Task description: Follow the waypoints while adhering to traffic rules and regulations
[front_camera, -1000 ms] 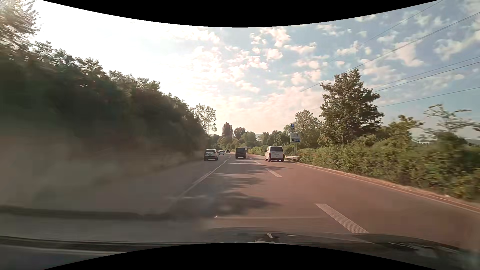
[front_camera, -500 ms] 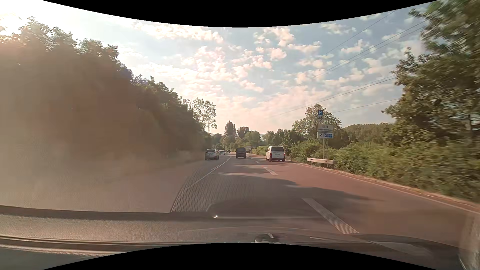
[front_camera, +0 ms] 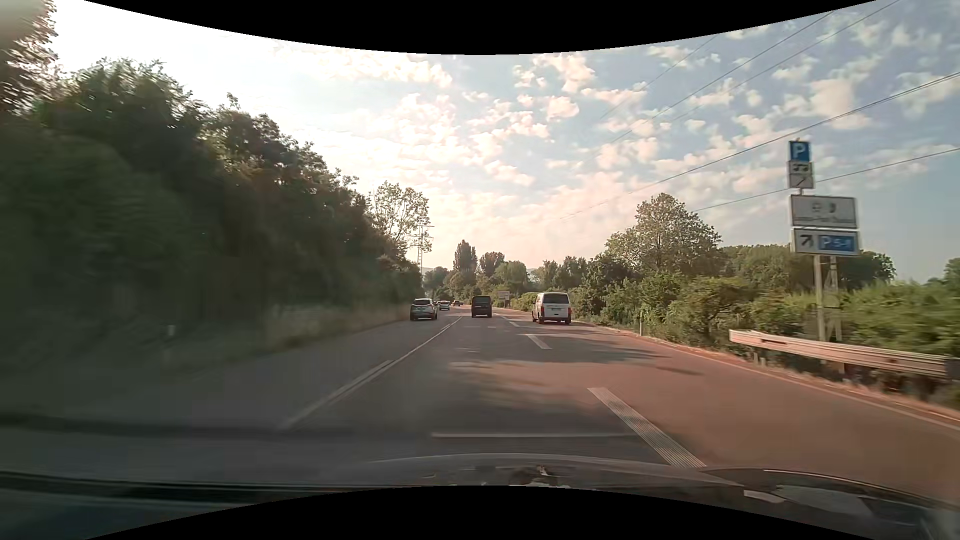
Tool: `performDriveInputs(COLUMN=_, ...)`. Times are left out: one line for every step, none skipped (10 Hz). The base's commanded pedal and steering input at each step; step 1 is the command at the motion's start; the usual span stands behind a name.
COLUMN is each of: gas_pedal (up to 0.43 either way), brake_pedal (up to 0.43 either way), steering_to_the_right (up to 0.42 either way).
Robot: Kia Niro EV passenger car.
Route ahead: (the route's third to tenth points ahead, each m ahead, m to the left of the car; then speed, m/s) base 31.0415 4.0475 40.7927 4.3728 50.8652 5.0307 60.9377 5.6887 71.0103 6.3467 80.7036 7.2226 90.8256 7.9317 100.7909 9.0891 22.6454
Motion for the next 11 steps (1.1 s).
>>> performDriveInputs(gas_pedal=0.209, brake_pedal=0.0, steering_to_the_right=-0.006)
performDriveInputs(gas_pedal=0.209, brake_pedal=0.0, steering_to_the_right=-0.005)
performDriveInputs(gas_pedal=0.209, brake_pedal=0.0, steering_to_the_right=-0.005)
performDriveInputs(gas_pedal=0.209, brake_pedal=0.0, steering_to_the_right=-0.005)
performDriveInputs(gas_pedal=0.209, brake_pedal=0.0, steering_to_the_right=-0.005)
performDriveInputs(gas_pedal=0.209, brake_pedal=0.0, steering_to_the_right=-0.005)
performDriveInputs(gas_pedal=0.209, brake_pedal=0.0, steering_to_the_right=-0.005)
performDriveInputs(gas_pedal=0.209, brake_pedal=0.0, steering_to_the_right=-0.005)
performDriveInputs(gas_pedal=0.209, brake_pedal=0.0, steering_to_the_right=-0.005)
performDriveInputs(gas_pedal=0.209, brake_pedal=0.0, steering_to_the_right=-0.005)
performDriveInputs(gas_pedal=0.209, brake_pedal=0.0, steering_to_the_right=-0.006)
